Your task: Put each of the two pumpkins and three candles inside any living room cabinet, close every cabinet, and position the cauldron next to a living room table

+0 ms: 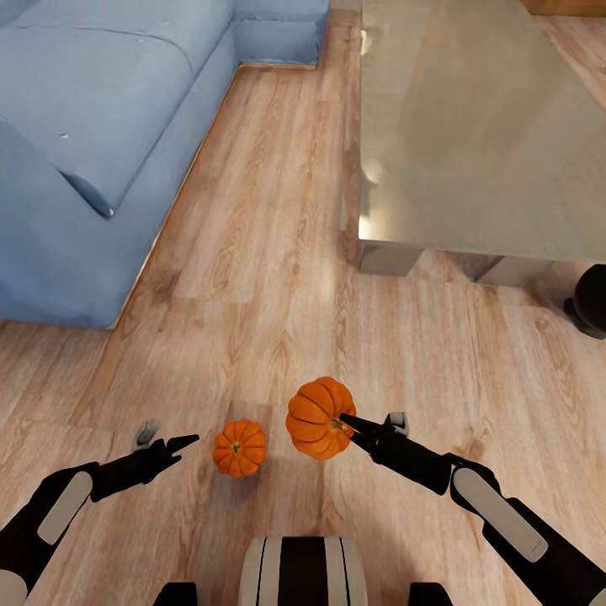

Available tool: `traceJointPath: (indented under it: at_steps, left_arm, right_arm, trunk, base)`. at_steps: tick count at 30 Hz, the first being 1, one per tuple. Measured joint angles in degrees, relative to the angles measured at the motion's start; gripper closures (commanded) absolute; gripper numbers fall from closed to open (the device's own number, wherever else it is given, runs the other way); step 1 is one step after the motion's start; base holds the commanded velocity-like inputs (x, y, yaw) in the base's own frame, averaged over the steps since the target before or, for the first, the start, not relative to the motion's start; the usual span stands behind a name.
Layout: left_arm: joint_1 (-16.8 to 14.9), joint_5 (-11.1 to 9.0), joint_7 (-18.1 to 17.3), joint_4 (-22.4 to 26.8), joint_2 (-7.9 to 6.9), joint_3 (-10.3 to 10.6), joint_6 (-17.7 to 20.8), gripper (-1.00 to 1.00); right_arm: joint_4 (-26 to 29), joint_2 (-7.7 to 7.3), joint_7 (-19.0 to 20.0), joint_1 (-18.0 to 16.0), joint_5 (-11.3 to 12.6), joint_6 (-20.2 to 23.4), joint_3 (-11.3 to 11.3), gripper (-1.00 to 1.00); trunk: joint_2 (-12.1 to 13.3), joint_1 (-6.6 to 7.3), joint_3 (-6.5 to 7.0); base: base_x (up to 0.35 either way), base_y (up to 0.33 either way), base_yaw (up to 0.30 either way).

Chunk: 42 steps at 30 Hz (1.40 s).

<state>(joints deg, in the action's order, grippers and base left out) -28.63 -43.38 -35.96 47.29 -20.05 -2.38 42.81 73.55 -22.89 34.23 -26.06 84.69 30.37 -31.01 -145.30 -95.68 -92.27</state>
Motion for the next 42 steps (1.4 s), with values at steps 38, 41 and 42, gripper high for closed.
traceJointPath:
  at_steps: [38,41,42]
  left_arm:
    - [0.0,0.2,0.6,0.0,0.07,0.0,-0.2,-1.00]
    - [0.0,0.3,0.8,-0.2,0.09,0.0,-0.3,-1.00]
    - [0.0,0.3,0.9,-0.3,0.09,-0.1,-0.3,-1.00]
  right_arm:
    - [0.0,0.00,0.0,0.0,-0.1,-0.1,0.0,1.00]
    - [0.0,0.00,0.0,0.0,-0.1,-0.1,0.0,1.00]
    - [0.0,0.00,0.0,0.0,-0.1,-0.1,0.0,1.00]
  trunk:
    - [-0.1,-0.16,-1.32]
    - [-0.1,-0.24,-1.99]
    - [-0.1,-0.27,-2.21]
  base:
    - [0.002,-0.066,0.000]
    - [0.000,0.000,0.000]
    - [0.000,0.000,0.000]
